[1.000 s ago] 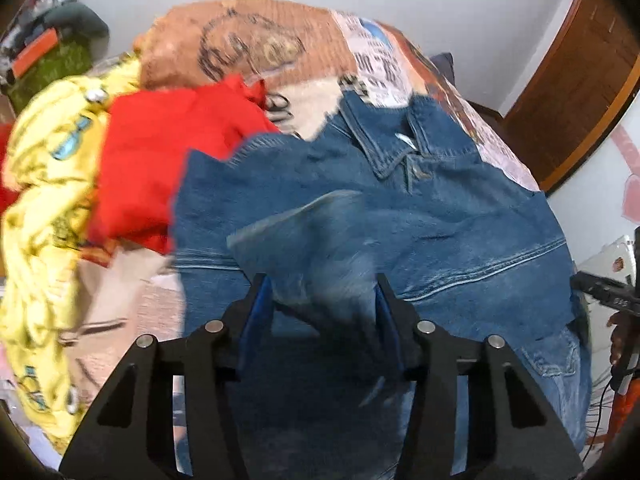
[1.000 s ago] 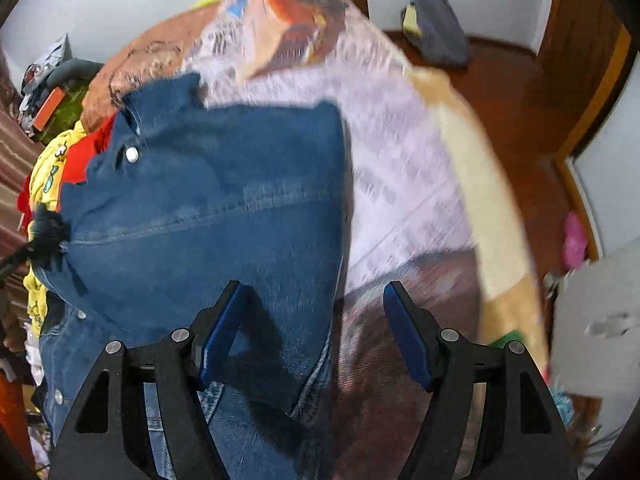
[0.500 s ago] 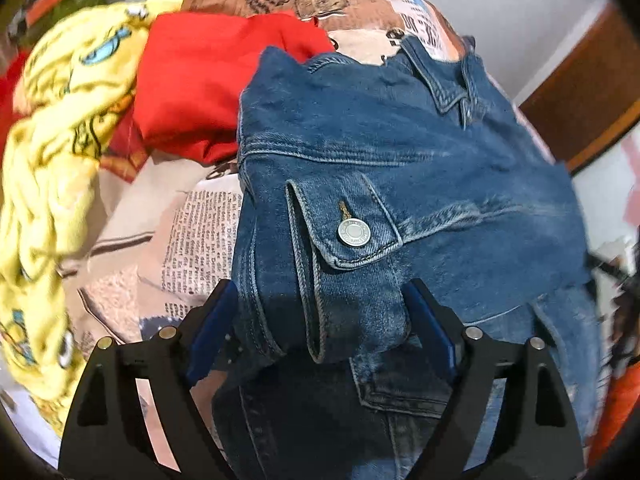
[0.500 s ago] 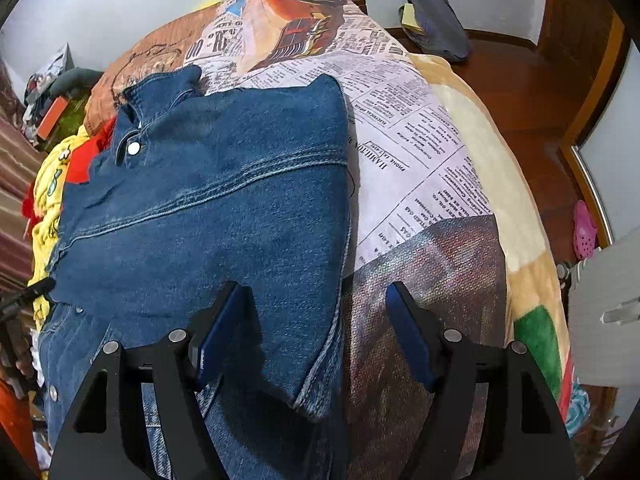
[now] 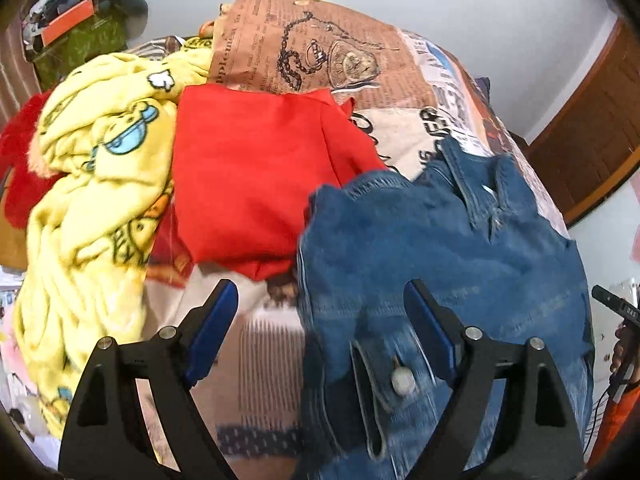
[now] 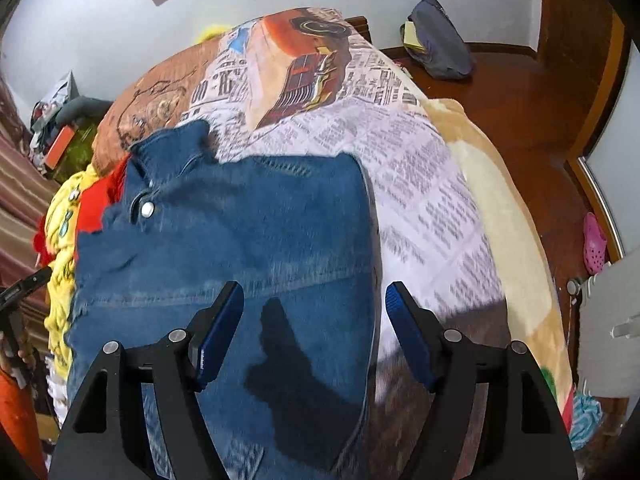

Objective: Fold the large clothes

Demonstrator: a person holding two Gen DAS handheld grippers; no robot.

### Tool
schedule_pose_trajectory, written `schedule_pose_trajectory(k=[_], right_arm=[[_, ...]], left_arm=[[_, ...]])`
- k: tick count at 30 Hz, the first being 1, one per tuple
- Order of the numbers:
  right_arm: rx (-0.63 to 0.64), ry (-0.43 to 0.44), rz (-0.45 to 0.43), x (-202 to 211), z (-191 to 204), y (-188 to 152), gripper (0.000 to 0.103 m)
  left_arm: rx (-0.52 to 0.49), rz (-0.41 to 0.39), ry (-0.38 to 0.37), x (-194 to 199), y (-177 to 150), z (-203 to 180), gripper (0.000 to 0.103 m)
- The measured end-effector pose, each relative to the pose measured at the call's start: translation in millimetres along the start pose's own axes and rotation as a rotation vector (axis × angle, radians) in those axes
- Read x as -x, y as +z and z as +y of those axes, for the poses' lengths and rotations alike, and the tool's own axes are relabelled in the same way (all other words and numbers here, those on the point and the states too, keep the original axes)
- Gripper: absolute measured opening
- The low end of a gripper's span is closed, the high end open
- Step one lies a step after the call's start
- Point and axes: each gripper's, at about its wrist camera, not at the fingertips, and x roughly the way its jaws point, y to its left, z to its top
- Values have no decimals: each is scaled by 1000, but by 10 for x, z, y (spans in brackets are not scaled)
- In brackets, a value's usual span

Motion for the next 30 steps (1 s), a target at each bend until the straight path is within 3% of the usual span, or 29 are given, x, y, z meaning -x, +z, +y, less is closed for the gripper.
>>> schedule_pose_trajectory(k=[5, 8, 10, 12, 13, 15, 20, 24, 30], right_arm=[[-52, 29, 27, -262, -134, 164, 70], [-95, 77, 32, -401, -225, 247, 70], [-105, 102, 15, -432, -243, 289, 70], [-112, 130, 11, -467, -239, 342, 70], [-115, 149, 15, -495, -240, 364, 68], [-113, 151, 21, -552, -224, 405, 51], [-87, 138, 38, -568, -137, 449, 16], [-22, 140, -23, -385, 10, 511, 11], [27, 206, -110, -36, 270, 755, 10]], left_arm=[[5, 49, -26, -469, 194, 17, 83], [14, 78, -51, -700, 234, 23, 75], [30, 97, -79, -821, 233, 34, 66], [44, 112, -103, -920, 236, 39, 46], [49, 114, -110, -956, 241, 34, 42], [51, 104, -106, -970, 258, 12, 27], [6, 31, -90, -737, 317, -149, 10], [-27, -29, -42, -435, 398, -300, 8], [-23, -167, -46, 155, 554, -336, 7]])
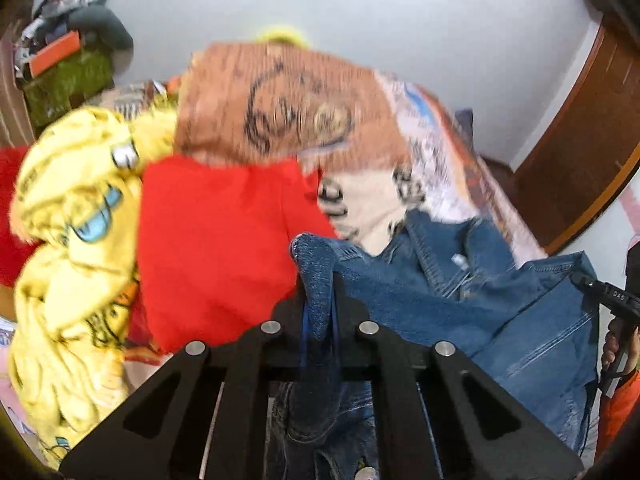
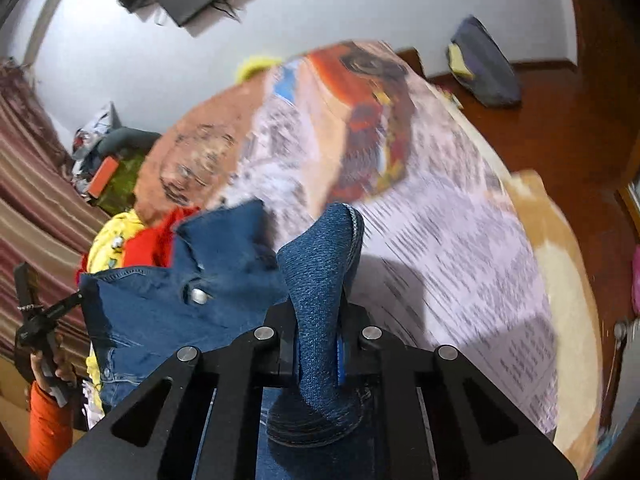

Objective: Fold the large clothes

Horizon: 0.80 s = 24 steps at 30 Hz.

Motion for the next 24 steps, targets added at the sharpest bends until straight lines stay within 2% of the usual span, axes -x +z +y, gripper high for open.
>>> schedule_pose_trajectory(k=[2, 6, 8, 10, 14, 20, 22, 24], right_arm=[[21, 18, -24, 36, 134, 96, 10], [48, 49, -87, 76, 331, 279, 10], [59, 61, -107, 38, 404, 385, 10], [74, 38, -107, -104, 441, 465, 10], [72, -39, -55, -524, 380, 548, 10], [26, -123, 40, -1019, 60, 517, 11], [21, -145, 60, -1103, -17, 492, 13], [11, -166, 78, -1189, -106, 458, 20]], left_arm=[[6, -35, -5, 139, 68, 14, 7], [-27, -98, 40, 293, 219, 2, 7], [-52, -119, 72, 283, 289, 19, 7], [-60, -119, 111, 163, 347, 68, 7], [-58, -54, 175, -241, 390, 276, 7], [-25, 76, 218, -873, 235, 577, 8], [-25, 111, 238, -1025, 170, 608, 10], [-34, 142, 268, -1176, 97, 624, 14]])
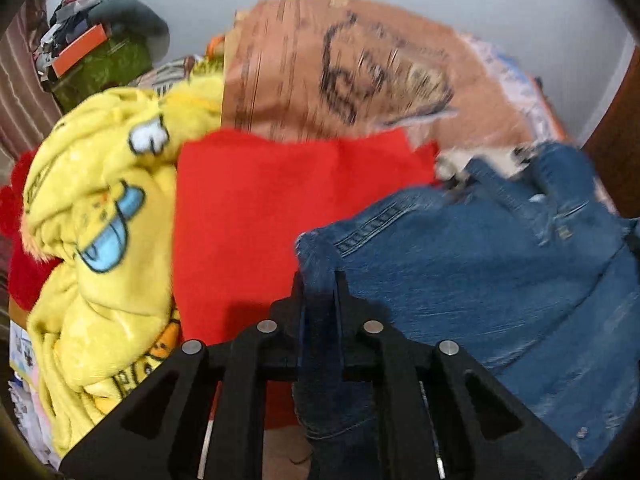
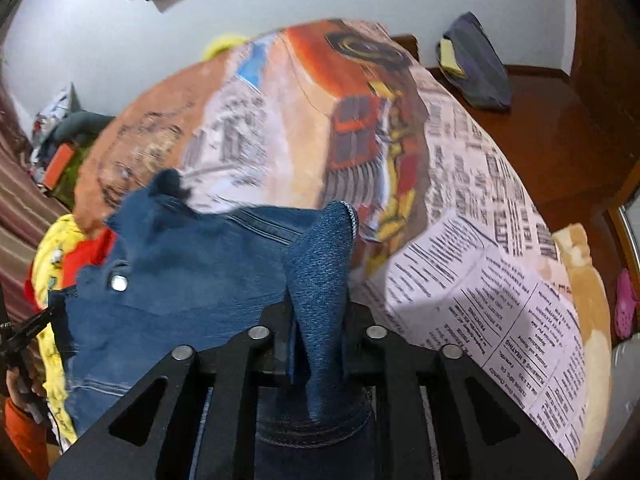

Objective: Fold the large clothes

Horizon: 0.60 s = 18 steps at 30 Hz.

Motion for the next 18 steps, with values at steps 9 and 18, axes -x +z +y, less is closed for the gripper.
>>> schedule_pose_trajectory(k=[9, 18], right_arm=[[-51, -89, 17, 65, -124, -39, 50], [151, -132, -8, 694, 300, -238, 56]], left_arm=[[-92, 19, 100, -20, -126, -190, 53], [-99, -42, 68, 655, -209, -266, 67]])
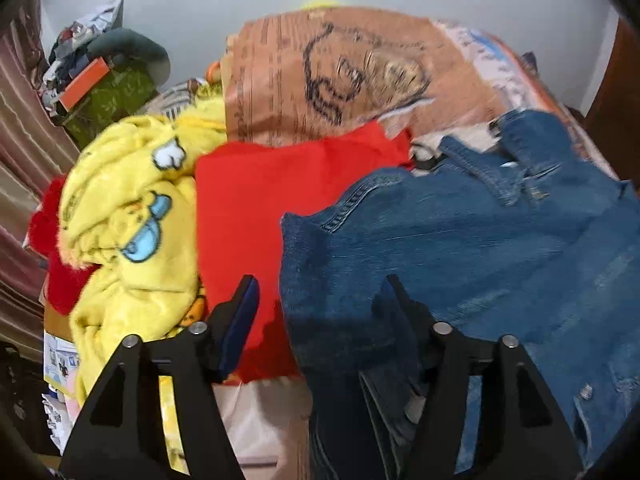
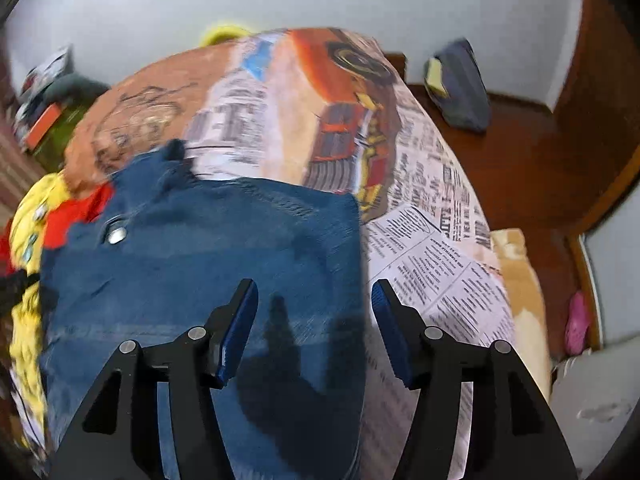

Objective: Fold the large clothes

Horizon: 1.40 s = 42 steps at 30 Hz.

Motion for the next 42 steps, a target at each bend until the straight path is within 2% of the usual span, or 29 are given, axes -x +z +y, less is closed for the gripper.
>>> schedule_pose_trajectory(k=[1, 3, 4, 7, 9, 13, 19, 21, 23, 28, 30, 32, 35, 38, 40, 42], right_arm=[[15, 9, -15, 113, 41, -36, 57], [30, 23, -41, 306, 118, -101, 67], [36, 31, -57, 410, 161, -134, 68], [65, 45, -107, 714, 265, -241, 69], [82, 50, -129, 881, 330, -316, 69], [105, 70, -176, 1182, 432, -490, 70], [97, 98, -182, 1324, 450, -750, 71], [88, 78, -177, 1325, 422, -854, 71], [67, 64, -157, 1301, 359, -960, 71], [33, -12, -80, 1211, 212, -1212, 71], [20, -35, -48, 1151, 140, -1333, 71], [-3, -23, 8, 1044, 50, -1447, 71], [-70, 44, 95, 875, -92, -1641, 71], [-111, 54, 167, 712, -162, -1842, 71], [-111, 71, 191, 647, -159, -1934, 71], [-98, 72, 173, 644, -136, -1992, 72]], left_arm=[[-3, -18, -9, 116, -12, -15, 68], [-11, -48, -33, 335, -46, -46, 69], [-16, -62, -45, 454, -69, -61, 69], [-26, -107, -70, 788, -151, -86, 74], [-31, -139, -82, 1000, -222, -93, 83], [-49, -190, -114, 1367, -410, -112, 87], [-77, -214, -161, 1698, -773, -110, 94], [-71, -188, -191, 1704, -917, -83, 96], [-58, -122, -229, 1621, -1059, -37, 96], [-40, 28, -221, 1301, -1446, 85, 96], [-4, 87, -251, 1149, -1615, 149, 96], [35, 145, -285, 988, -1796, 215, 96], [54, 221, -306, 761, -2013, 234, 96], [68, 278, -326, 593, -2164, 242, 96], [85, 307, -362, 523, -2223, 230, 95], [103, 336, -399, 445, -2267, 203, 93]])
